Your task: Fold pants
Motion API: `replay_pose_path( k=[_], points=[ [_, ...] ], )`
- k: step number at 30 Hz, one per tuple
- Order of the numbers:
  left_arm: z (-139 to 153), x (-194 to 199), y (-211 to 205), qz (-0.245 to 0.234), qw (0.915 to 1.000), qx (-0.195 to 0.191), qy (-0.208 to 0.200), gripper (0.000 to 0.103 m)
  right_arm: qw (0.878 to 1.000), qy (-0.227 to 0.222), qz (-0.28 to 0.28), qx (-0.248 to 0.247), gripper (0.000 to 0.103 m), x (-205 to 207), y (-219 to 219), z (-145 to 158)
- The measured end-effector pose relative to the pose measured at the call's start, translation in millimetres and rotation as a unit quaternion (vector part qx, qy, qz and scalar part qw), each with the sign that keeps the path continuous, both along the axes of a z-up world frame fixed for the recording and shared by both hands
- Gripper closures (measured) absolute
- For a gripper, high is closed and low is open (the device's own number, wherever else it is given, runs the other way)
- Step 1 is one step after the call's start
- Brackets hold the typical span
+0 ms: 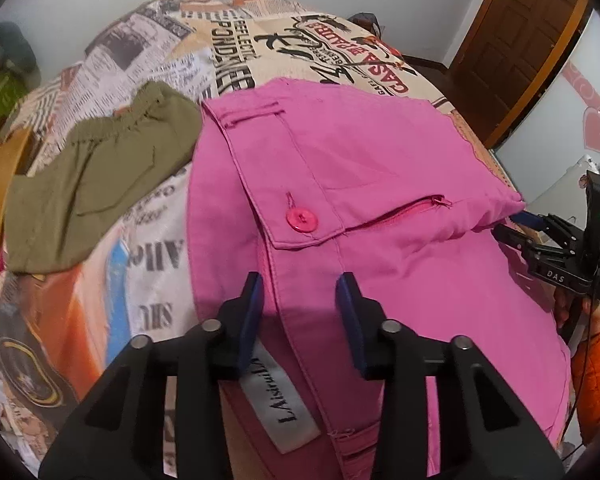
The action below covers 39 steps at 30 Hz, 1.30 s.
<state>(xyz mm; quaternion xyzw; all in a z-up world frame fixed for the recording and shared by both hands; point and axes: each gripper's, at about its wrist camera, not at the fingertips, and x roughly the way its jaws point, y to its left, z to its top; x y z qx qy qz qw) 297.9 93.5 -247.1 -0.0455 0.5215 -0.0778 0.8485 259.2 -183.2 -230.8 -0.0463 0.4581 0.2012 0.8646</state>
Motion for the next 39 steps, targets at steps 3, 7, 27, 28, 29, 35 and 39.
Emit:
replay_pose_path(
  k=[3,7,27,28,29,35,39],
  points=[
    [0,-1,-1,-0.003,0.9998,-0.019,0.002,0.071,1.000,0.006,0.009,0.014,0.068,3,-1,4],
    [1,-3,-4,-0.007,0.9999,-0.014,0.001,0.073,0.999,0.012,0.002,0.034,0.068,0,-2,9],
    [-1,-12,-11,-0.016,0.9996,0.007,-0.021,0.089,0.999,0.011,0.043,-0.004,0.099,6,34,-6],
    [0,-12,-12,-0.016,0.9994,0.018,-0.026,0.095,0.999,0.010,0.045,-0.007,0.099,3,34,-5],
    [2,-13,-13,-0.018,0.9990,0.027,-0.032,0.101,0.999,0.007,0.044,-0.009,0.100,1,33,-4],
    [29,-23,-19,-0.033,0.9951,0.045,-0.082,0.101,0.999,0.011,0.037,-0.005,0.101,-15,13,1],
    [34,-20,-13,-0.031,0.9962,0.040,-0.071,0.101,0.999,0.025,0.030,0.014,0.101,-24,5,-1]
  ],
)
